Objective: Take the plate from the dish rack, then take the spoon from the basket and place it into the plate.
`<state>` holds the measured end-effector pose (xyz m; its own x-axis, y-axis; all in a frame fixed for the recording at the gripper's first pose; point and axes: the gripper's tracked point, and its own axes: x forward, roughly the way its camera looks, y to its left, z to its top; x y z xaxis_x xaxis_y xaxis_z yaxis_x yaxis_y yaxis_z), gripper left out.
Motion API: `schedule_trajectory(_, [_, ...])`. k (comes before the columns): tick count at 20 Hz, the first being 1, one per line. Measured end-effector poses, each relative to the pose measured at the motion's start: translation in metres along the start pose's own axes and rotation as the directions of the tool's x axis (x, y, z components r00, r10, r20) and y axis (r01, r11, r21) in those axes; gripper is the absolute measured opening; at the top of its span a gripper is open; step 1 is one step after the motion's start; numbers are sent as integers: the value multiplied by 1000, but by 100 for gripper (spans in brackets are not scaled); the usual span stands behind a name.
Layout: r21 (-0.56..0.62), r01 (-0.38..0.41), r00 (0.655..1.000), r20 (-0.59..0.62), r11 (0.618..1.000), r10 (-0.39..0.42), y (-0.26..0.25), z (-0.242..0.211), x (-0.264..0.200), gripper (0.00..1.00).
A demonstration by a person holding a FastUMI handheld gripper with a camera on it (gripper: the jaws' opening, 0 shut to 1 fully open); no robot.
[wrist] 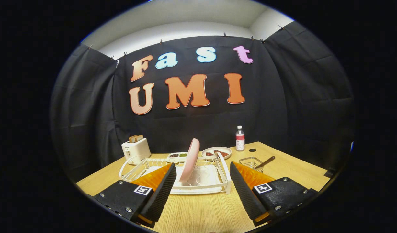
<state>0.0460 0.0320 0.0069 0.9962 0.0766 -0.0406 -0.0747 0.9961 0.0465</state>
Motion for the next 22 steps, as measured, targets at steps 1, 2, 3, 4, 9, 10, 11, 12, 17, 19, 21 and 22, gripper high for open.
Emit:
schedule_trajectory(1, [-11, -14, 1000, 3, 1000, 14, 2, 7, 5, 99])
schedule_trajectory(2, [-16, -15, 1000, 12, 1000, 15, 1, 15, 11, 99])
schedule_trajectory(3, [-18, -8, 1000, 16, 1000, 9, -1, 21, 20, 98])
schedule_trajectory(4, [-17, -4, 1000, 15, 1000, 4, -3, 26, 27, 99])
schedule_trajectory(9, [-56, -4, 1000, -28, 998, 2, 0, 42, 70, 99])
schedule_trajectory(10, [-66, -4, 999, -37, 998, 1, 2, 43, 79, 99])
schedule_trajectory(11, [-71, -10, 999, -51, 997, 7, 6, 43, 89, 99])
schedule_trajectory(12, [-77, -17, 997, -71, 997, 12, 11, 38, 98, 99])
schedule_trajectory(17, [-105, 0, 991, -132, 994, -14, 18, 24, 143, 99])
schedule_trajectory(19, [-102, 12, 988, -151, 995, -28, 17, 17, 159, 99])
schedule_trajectory(21, [-110, 24, 983, -178, 994, -43, 16, 6, 173, 99])
schedule_trajectory(22, [-114, 25, 978, -201, 993, -48, 17, -2, 179, 99])
